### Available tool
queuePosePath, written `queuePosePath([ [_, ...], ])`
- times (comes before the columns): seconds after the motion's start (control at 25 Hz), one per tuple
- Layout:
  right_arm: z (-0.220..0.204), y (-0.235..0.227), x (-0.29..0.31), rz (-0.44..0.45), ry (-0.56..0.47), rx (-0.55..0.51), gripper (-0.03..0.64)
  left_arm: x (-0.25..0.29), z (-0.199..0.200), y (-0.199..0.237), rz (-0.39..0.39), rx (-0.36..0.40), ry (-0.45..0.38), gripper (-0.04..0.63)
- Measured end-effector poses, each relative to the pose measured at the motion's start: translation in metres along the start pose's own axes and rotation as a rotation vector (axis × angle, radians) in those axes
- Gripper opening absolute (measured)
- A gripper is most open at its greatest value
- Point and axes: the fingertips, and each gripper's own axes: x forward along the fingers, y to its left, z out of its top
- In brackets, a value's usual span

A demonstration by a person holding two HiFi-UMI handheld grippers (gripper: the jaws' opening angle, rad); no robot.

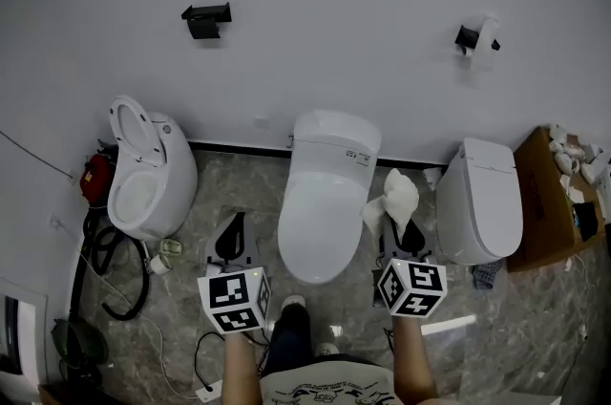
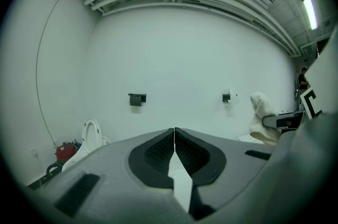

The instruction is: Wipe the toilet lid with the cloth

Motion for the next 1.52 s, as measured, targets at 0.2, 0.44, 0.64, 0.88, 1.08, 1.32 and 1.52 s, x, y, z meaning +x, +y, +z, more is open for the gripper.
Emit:
queuePosePath([
  [0.2, 0.005, 0.01, 0.049, -0.045, 0.012, 0.012, 0.114, 0.061, 0.011, 0.027, -0.045, 0.019, 0.02, 0.009],
  [0.44, 0.006, 0.02, 0.096, -0.09, 0.031, 0.016, 0.114, 0.118, 0.019, 0.05, -0.097, 0.035, 0.036, 0.009],
  [0.64, -0.002, 0.026, 0.123, -0.107, 0.054, 0.006, 0.114, 0.151, 0.009, 0.061, -0.134, 0.039, 0.063, 0.009],
  [0.88, -0.015, 0.028, 0.139, -0.122, 0.09, -0.006, 0.114, 0.173, -0.01, 0.068, -0.155, 0.027, 0.105, 0.009],
  [1.08, -0.024, 0.025, 0.149, -0.119, 0.12, -0.024, 0.113, 0.185, -0.026, 0.068, -0.153, 0.017, 0.142, 0.009],
  [1.32, -0.039, 0.014, 0.166, -0.101, 0.154, -0.02, 0.112, 0.197, -0.042, 0.063, -0.135, 0.023, 0.186, 0.009],
  [1.52, -0.054, 0.011, 0.181, -0.08, 0.191, -0.014, 0.112, 0.208, -0.053, 0.057, -0.129, 0.028, 0.216, 0.009],
])
